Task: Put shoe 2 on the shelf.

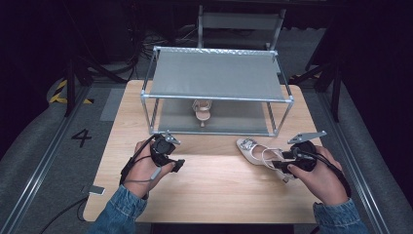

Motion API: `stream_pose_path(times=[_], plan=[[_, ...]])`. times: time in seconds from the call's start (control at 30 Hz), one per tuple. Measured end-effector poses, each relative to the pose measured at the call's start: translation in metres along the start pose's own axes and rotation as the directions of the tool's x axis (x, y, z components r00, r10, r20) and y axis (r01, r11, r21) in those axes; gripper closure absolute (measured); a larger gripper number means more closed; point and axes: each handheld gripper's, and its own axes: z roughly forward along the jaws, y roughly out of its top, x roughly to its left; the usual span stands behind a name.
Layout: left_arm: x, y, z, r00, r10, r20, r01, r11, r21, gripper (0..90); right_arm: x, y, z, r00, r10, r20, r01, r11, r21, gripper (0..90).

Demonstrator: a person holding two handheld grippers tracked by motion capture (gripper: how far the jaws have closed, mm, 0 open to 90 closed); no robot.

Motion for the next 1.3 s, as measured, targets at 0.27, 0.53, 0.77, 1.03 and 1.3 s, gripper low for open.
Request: stream_pose_path(times=[0.27,0.53,0.77,1.03,1.3], plan=[[0.004,-0.013,-0.001,0.9999,-0.008,-0.01,0.008,0.9992,0.04,37.5,0.004,0.007,0.025,0.9983,-0.048,-0.034,0.05,0.997,0.064,43.5],[0.006,-0.023,-0.004,0.9996,-0.026,-0.012,0.026,0.9972,0.07,35.0,0.007,0.011,0.044,0.9948,-0.086,-0.055,0.092,0.989,0.115,47.5],[0.009,-0.031,-0.006,0.9992,-0.036,-0.017,0.038,0.996,0.081,34.3,0.008,0.012,0.055,0.9866,-0.159,-0.034,0.163,0.97,0.179,58.8],[0.008,-0.035,-0.005,0.9996,-0.028,-0.003,0.028,0.994,0.105,33.7,0.009,0.014,0.06,0.9781,-0.205,-0.033,0.208,0.961,0.182,70.5],[0.012,-0.037,-0.008,0.9992,-0.039,-0.011,0.04,0.9945,0.097,33.2,0.011,0.018,0.06,0.98,-0.196,-0.033,0.199,0.963,0.183,85.3]])
